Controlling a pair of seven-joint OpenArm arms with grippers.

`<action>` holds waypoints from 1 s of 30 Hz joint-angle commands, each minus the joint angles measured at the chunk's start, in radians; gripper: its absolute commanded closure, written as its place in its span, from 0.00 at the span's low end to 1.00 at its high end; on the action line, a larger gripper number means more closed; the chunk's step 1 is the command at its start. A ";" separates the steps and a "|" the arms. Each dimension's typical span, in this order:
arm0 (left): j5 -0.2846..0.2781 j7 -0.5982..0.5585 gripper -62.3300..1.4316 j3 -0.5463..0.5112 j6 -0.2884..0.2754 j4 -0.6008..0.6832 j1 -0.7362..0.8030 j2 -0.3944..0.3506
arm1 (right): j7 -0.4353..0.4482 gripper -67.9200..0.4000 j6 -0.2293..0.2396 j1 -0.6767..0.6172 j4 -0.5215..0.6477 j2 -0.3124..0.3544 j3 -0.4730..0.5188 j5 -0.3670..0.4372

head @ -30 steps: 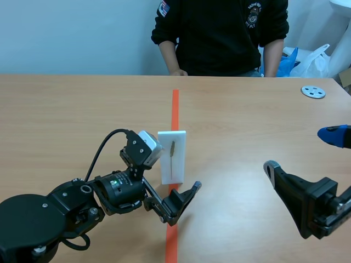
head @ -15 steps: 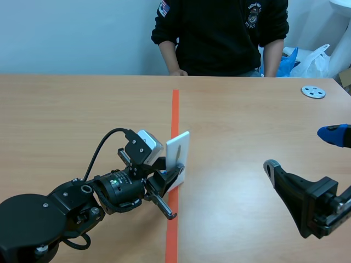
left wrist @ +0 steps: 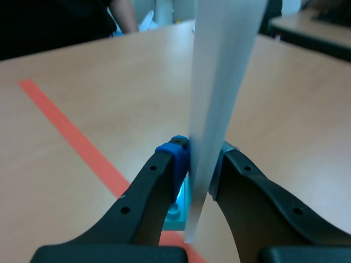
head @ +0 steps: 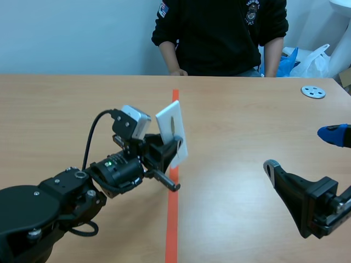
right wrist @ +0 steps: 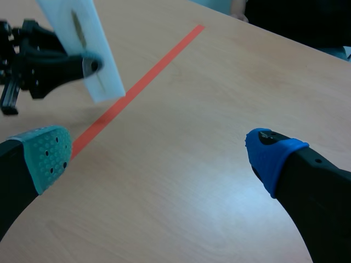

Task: Sort the leaf by its shape. The table is split by an orange tape line. A compound leaf with several leaflets goes to the left side, a simple leaf with one blade goes to the right side. Return to the home posture when a red brick is placed on the table.

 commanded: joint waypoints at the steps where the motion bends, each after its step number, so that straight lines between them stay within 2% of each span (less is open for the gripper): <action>1: -0.037 0.011 0.91 -0.052 0.047 0.028 -0.014 0.004 | 0.015 0.00 -0.004 0.000 0.012 0.000 0.011 0.008; 5: -0.121 0.052 0.91 -0.153 0.151 0.030 -0.017 -0.001 | 0.015 0.00 -0.004 0.000 0.012 0.000 0.011 0.008; 7: -0.144 0.056 0.91 -0.209 0.198 0.030 -0.017 -0.005 | 0.016 0.00 -0.004 0.000 0.012 0.000 0.011 0.008; 9: -0.154 0.059 0.91 -0.261 0.220 0.030 -0.017 -0.016 | 0.015 0.00 -0.004 0.000 0.012 0.000 0.011 0.008; 15: -0.154 0.084 0.91 -0.344 0.257 -0.002 -0.017 -0.062 | 0.015 0.00 -0.004 0.000 0.012 0.000 0.011 0.008; 20: -0.154 0.071 0.91 -0.379 0.257 -0.081 -0.026 -0.099 | 0.015 0.00 -0.004 0.000 0.012 0.000 0.011 0.008; 30: -0.154 0.045 0.91 -0.411 0.256 -0.249 -0.087 -0.098 | 0.015 0.00 -0.003 0.000 0.012 0.000 0.010 0.008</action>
